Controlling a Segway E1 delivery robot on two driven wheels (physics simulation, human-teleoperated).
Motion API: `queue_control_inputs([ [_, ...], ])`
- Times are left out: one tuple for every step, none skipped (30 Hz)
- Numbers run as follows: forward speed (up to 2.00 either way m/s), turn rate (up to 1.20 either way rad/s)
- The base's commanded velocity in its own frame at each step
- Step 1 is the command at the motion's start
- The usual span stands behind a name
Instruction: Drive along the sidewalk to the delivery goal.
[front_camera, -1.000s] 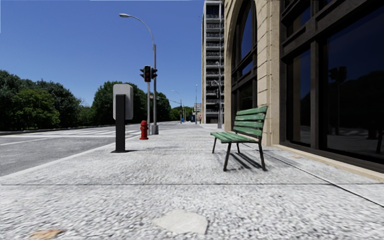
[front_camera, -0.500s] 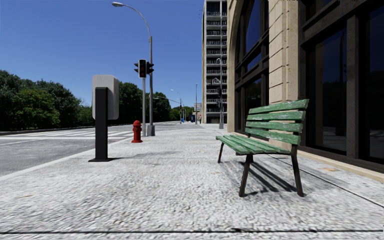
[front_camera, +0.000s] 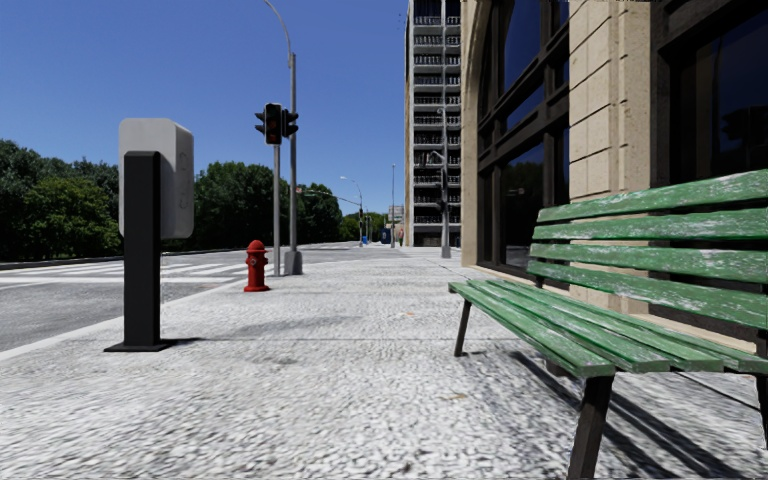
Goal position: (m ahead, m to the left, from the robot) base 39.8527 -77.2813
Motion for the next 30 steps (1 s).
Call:
queue_control_inputs([
  [0.77,0.28],
  [0.77,0.28],
  [0.77,0.4],
  [0.84,0.47],
  [0.89,0.52],
  [0.9,0.53],
  [0.91,0.53],
  [0.98,0.48],
  [0.98,0.48],
  [1.04,0.47],
  [1.06,0.06],
  [1.06,0.0],
  [1.07,0.0],
  [1.07,0.0],
  [1.07,0.0],
  [1.12,0.0],
  [1.44,0.0],
  [1.79,0.0],
  [1.92,0.0],
  [1.92,0.0],
  [1.96,0.0],
  [2.0,0.0],
  [2.0,0.0],
  [2.0,0.0],
  [2.0,0.0],
  [2.0,0.0],
  [2.0,0.0],
  [2.0,0.0],
  [2.0,0.0],
  [2.0,0.0],
])
